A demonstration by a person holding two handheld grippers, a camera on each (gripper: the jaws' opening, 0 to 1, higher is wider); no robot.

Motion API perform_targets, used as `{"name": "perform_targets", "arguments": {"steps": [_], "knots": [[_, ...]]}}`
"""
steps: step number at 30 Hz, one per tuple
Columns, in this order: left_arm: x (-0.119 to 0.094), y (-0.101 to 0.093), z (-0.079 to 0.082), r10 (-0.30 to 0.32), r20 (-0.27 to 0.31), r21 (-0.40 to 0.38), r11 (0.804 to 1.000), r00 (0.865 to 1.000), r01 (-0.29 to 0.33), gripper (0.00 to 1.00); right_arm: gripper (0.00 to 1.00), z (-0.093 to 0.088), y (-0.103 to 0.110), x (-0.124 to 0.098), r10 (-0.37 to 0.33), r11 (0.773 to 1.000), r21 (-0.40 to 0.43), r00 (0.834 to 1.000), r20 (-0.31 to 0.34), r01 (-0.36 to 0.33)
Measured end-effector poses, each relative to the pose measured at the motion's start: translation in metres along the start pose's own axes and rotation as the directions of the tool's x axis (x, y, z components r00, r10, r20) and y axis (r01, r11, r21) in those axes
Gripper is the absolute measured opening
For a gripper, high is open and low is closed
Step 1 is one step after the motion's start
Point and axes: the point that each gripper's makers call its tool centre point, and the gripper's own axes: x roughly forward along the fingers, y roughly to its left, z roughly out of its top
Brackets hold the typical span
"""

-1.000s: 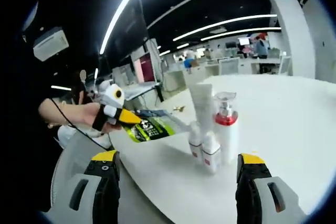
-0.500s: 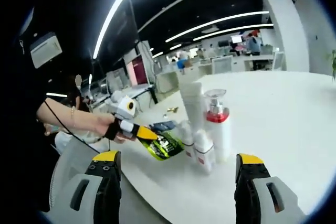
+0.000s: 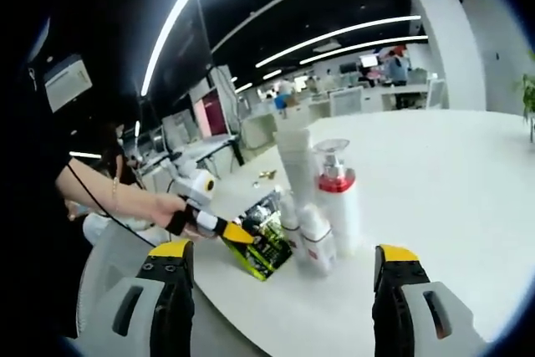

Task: Arrange the skincare products in the storage area until every visible bottle or jar stands upright without overlapping.

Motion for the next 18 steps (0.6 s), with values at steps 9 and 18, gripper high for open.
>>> {"name": "perform_targets", "arguments": {"steps": [9,18], "knots": [[0.003,0.008,-0.008,0.042,-0.004,-0.04,0.998,0.999,-0.043,0.04,0.93,-0.001,-0.001,0.001,-0.008,1.0,-0.006,1.0,-0.011,0.008],[-0.001,0.013,-0.013,0.095,-0.038,0.022,0.995,0.995,-0.094,0.09,0.92,-0.003,-0.002,0.0,-0.014,1.0,-0.005,1.0,-0.015,0.014]]}}
